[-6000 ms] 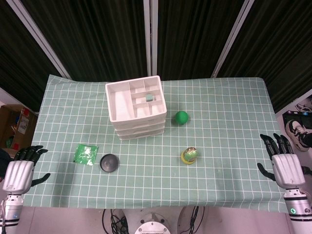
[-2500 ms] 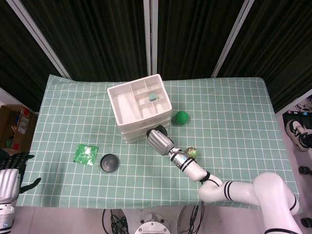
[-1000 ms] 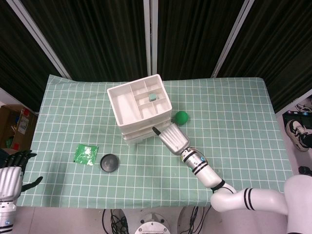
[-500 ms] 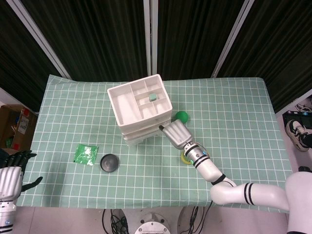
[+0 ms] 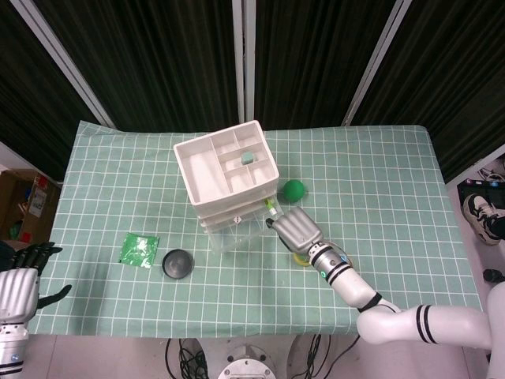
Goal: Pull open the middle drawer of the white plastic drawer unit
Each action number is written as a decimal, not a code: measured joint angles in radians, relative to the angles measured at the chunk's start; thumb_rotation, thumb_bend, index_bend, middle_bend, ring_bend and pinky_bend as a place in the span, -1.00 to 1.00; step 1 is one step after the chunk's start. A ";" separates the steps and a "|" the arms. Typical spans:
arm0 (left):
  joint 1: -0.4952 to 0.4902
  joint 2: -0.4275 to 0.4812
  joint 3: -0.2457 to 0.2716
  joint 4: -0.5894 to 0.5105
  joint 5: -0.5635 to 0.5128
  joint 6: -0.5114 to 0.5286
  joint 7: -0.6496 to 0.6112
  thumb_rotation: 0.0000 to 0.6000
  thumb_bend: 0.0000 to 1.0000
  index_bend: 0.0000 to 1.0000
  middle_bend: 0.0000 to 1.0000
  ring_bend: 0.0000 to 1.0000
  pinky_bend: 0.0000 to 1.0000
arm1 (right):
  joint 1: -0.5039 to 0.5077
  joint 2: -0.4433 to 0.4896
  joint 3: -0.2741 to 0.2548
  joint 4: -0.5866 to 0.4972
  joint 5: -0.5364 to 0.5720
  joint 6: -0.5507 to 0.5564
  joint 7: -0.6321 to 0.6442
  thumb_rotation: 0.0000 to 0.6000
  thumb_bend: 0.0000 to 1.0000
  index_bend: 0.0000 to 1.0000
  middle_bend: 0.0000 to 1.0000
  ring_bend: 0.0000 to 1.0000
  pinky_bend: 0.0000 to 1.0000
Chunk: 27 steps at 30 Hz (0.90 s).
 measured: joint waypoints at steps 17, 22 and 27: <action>-0.001 -0.004 0.000 0.009 -0.001 0.003 -0.005 1.00 -0.83 -0.45 -0.56 -0.65 -0.60 | -0.001 0.116 -0.059 -0.126 -0.017 -0.016 0.076 1.00 -0.31 -0.64 0.84 0.96 1.00; -0.001 -0.001 -0.002 0.005 -0.001 0.007 -0.003 1.00 -0.82 -0.45 -0.55 -0.65 -0.60 | 0.002 0.176 -0.043 -0.189 -0.050 0.013 0.079 1.00 -0.41 -0.68 0.84 0.95 1.00; 0.000 0.000 -0.002 -0.004 0.006 0.015 0.003 1.00 -0.82 -0.45 -0.55 -0.65 -0.60 | 0.052 0.193 0.002 -0.188 -0.091 0.026 0.042 1.00 -0.58 -0.46 0.85 0.97 1.00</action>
